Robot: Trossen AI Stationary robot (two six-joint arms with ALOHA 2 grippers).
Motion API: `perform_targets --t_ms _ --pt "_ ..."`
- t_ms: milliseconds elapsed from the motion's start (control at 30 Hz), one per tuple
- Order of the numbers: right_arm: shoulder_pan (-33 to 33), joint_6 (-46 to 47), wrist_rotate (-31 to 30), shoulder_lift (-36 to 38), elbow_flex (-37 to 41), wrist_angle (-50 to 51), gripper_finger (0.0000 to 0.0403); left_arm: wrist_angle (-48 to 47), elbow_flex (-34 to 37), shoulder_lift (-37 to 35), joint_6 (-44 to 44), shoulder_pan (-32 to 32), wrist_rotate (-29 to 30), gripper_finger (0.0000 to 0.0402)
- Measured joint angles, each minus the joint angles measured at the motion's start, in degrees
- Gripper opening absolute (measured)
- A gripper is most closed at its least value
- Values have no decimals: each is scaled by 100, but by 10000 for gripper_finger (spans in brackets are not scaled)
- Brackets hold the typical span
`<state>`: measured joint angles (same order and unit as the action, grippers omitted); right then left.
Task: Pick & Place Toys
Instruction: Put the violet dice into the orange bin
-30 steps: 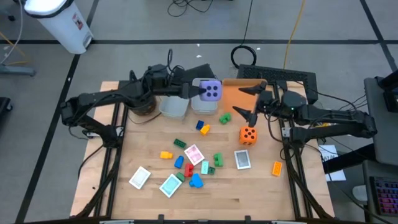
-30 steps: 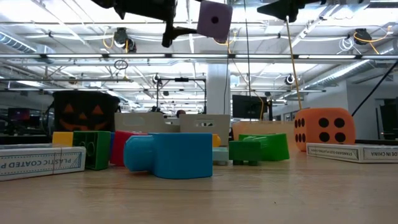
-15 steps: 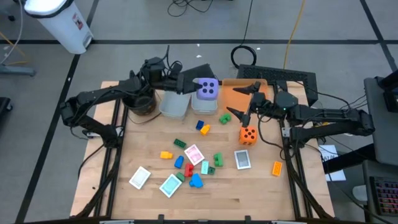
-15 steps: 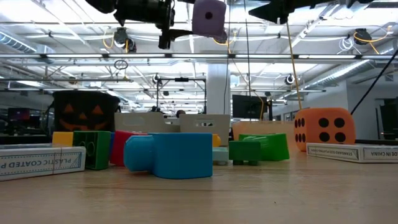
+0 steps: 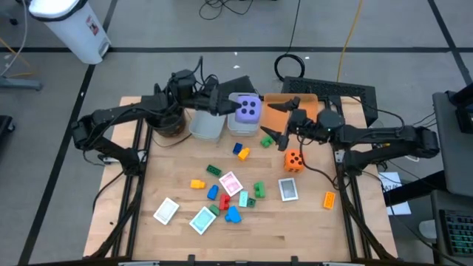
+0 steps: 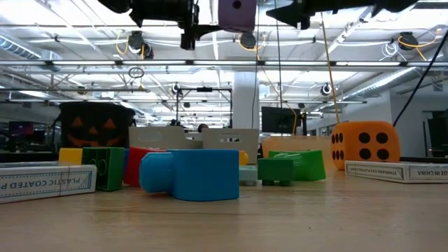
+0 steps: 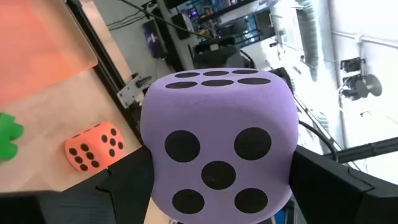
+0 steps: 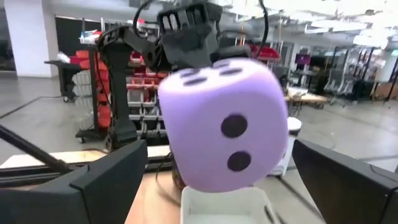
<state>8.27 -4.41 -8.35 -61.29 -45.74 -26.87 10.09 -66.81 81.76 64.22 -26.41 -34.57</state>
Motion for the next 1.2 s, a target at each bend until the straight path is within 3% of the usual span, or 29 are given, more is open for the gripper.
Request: perform_targets --t_ms 400,933,1200 --pt "-8 -31 181 -388 0 -606 400 20 -2 -3 102 255 5 316" --pt "33 -223 883 -410 0 -650 400 -10 -2 2 253 395 -547 316" --pt "37 -83 992 -416 0 -764 400 -47 -4 -1 173 404 -441 317"
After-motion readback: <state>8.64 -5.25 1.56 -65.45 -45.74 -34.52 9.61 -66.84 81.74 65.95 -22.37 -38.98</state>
